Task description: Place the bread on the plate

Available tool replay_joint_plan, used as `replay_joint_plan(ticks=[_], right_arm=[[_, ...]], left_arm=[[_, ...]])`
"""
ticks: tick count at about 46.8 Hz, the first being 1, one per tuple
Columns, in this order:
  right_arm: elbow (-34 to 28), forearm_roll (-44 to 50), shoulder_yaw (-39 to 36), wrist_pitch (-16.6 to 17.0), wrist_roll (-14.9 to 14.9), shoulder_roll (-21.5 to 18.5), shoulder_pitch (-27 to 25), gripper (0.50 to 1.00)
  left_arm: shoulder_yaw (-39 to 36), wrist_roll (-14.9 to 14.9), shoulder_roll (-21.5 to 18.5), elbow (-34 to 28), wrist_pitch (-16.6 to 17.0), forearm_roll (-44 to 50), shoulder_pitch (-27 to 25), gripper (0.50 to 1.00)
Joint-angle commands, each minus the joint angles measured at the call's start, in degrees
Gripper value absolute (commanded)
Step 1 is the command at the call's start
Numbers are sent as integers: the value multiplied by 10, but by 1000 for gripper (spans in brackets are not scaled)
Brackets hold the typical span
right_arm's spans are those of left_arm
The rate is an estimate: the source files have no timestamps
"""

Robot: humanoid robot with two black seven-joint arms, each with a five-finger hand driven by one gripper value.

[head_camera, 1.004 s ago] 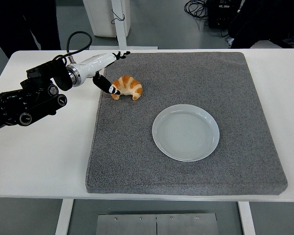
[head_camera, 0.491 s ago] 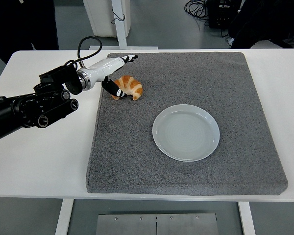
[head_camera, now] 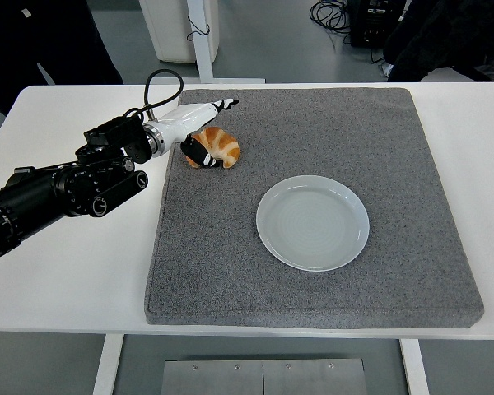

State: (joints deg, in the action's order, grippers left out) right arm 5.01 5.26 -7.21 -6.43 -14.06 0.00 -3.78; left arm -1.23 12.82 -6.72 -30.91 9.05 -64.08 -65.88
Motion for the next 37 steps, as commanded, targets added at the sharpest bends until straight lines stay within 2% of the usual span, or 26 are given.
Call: replay_joint_plan(ticks=[1, 18, 32, 37], right_arm=[[0, 0, 0, 0, 0, 0, 0, 1000], [0, 0, 0, 0, 0, 0, 0, 1000], [0, -1, 0, 0, 0, 0, 0, 1000], [0, 0, 0, 0, 0, 0, 0, 1000]], left_arm=[[-1, 3, 4, 6, 0, 14, 1, 980], [-1, 5, 22, 47, 0, 19, 2, 980], [-1, 5, 27, 48, 2, 23, 9, 977], [-1, 5, 28, 50, 6, 31, 15, 943]])
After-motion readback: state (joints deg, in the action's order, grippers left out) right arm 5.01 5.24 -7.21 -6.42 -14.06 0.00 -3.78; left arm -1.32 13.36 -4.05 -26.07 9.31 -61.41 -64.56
